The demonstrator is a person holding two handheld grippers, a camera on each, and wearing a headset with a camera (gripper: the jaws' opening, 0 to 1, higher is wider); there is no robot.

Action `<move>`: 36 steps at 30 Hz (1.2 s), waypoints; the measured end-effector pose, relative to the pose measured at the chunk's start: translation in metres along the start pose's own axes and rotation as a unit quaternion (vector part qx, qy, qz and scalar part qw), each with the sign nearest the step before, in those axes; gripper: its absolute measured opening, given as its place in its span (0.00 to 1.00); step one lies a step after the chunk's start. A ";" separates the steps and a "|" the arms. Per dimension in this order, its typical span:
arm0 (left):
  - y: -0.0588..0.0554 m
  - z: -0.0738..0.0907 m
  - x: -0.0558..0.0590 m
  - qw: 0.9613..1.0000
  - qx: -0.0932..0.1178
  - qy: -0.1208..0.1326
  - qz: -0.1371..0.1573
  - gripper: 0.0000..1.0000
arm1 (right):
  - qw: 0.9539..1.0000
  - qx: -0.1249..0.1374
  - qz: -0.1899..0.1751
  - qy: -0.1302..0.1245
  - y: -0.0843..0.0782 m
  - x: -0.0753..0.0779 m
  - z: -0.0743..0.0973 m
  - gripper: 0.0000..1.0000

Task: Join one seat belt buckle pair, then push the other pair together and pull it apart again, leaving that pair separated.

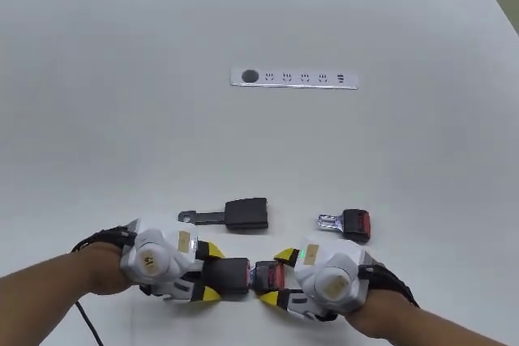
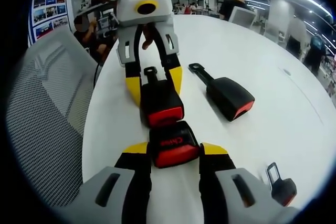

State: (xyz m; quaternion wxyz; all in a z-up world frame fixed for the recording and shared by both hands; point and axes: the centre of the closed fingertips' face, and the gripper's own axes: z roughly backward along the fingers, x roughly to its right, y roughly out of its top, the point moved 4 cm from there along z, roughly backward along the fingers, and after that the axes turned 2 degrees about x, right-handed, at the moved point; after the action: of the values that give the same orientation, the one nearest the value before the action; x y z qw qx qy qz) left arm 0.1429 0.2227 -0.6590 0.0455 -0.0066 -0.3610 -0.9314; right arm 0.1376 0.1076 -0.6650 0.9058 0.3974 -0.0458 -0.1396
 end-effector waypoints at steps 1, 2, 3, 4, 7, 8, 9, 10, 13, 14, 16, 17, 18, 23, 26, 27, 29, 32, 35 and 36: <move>0.000 0.000 0.000 1.000 0.001 -0.001 -0.001 0.33 | 1.000 0.001 0.002 0.000 0.000 0.000 0.000 0.33; 0.000 0.000 0.000 1.000 0.002 -0.002 -0.002 0.33 | 1.000 0.002 0.004 0.000 -0.002 -0.001 -0.001 0.33; -0.001 0.000 0.000 1.000 0.001 -0.003 -0.003 0.33 | 1.000 0.003 0.006 0.001 -0.003 -0.001 0.000 0.33; -0.001 0.000 0.000 1.000 0.002 -0.004 -0.003 0.33 | 1.000 0.004 0.009 0.002 -0.003 -0.001 0.000 0.33; -0.001 0.000 0.000 1.000 0.004 -0.005 -0.004 0.33 | 1.000 0.006 0.011 0.004 -0.003 -0.002 0.000 0.33; -0.001 0.000 0.000 1.000 0.004 -0.005 -0.003 0.33 | 1.000 0.006 0.011 0.004 -0.003 -0.002 0.000 0.33; -0.002 0.000 0.000 1.000 0.005 -0.006 -0.003 0.33 | 1.000 0.007 0.011 0.004 -0.003 -0.002 0.000 0.33; -0.002 0.000 0.000 1.000 0.005 -0.006 -0.003 0.33 | 1.000 0.008 0.011 0.004 -0.003 -0.002 0.000 0.33; -0.002 0.000 0.000 1.000 0.006 -0.006 -0.002 0.33 | 1.000 0.010 0.011 0.005 -0.003 -0.002 0.000 0.33; -0.002 0.000 0.000 1.000 0.006 -0.006 -0.002 0.33 | 1.000 0.010 0.011 0.005 -0.003 -0.002 -0.001 0.33; -0.003 0.000 0.000 1.000 0.006 -0.006 -0.001 0.33 | 1.000 0.011 0.011 0.006 -0.003 -0.003 0.000 0.33; -0.003 0.000 0.000 1.000 0.007 -0.006 -0.001 0.33 | 1.000 0.012 0.012 0.006 -0.003 -0.002 0.000 0.33; -0.003 0.000 0.000 1.000 0.007 -0.006 -0.001 0.33 | 1.000 0.013 0.012 0.006 -0.003 -0.002 -0.001 0.33; -0.004 0.000 0.000 1.000 0.007 -0.007 0.001 0.33 | 1.000 0.014 0.011 0.007 -0.003 -0.002 -0.001 0.33; -0.004 0.000 0.000 1.000 0.006 -0.006 0.003 0.33 | 1.000 0.015 0.011 0.008 -0.003 -0.003 0.000 0.33; -0.003 0.000 0.001 1.000 0.005 -0.007 0.005 0.33 | 1.000 0.015 0.011 0.009 -0.003 -0.003 0.000 0.33; -0.002 0.000 0.001 1.000 0.003 -0.008 0.005 0.33 | 1.000 0.015 0.008 0.012 -0.003 -0.003 0.000 0.33; -0.002 0.000 0.002 1.000 -0.003 -0.007 0.002 0.33 | 1.000 0.019 0.003 0.014 -0.003 -0.002 0.001 0.34; 0.001 -0.002 0.003 1.000 -0.023 -0.005 -0.011 0.34 | 1.000 0.020 0.002 0.014 -0.003 -0.003 0.001 0.34; 0.001 -0.002 0.003 1.000 -0.025 -0.006 -0.011 0.34 | 1.000 0.020 0.002 0.014 -0.003 -0.003 0.001 0.34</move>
State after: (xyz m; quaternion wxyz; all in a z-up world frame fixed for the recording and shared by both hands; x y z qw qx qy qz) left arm 0.1400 0.2203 -0.6595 0.0334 -0.0091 -0.3377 -0.9406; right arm 0.1336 0.1060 -0.6662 0.8987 0.4169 -0.0368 -0.1310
